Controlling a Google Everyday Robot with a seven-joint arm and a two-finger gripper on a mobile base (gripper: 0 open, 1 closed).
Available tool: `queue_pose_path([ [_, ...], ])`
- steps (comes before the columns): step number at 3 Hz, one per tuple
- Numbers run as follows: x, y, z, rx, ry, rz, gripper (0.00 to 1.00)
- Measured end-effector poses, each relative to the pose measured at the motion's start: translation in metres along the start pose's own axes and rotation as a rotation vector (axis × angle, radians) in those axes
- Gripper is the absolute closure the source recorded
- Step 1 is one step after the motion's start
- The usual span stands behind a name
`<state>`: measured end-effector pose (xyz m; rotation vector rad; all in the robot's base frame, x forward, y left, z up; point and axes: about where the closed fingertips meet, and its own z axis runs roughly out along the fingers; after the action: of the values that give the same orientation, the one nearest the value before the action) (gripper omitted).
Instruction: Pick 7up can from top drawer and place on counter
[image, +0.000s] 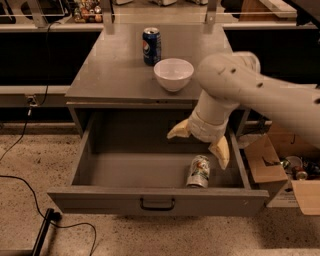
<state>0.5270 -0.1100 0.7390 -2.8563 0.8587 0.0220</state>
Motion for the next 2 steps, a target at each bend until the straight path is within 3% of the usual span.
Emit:
queue_pose_path([
  [1, 0.0126, 0.0166, 0.0542, 0.069, 0.028, -0.109, 0.0],
  [2, 0.0124, 0.0135, 0.0519, 0.069, 0.029, -0.105, 0.0],
])
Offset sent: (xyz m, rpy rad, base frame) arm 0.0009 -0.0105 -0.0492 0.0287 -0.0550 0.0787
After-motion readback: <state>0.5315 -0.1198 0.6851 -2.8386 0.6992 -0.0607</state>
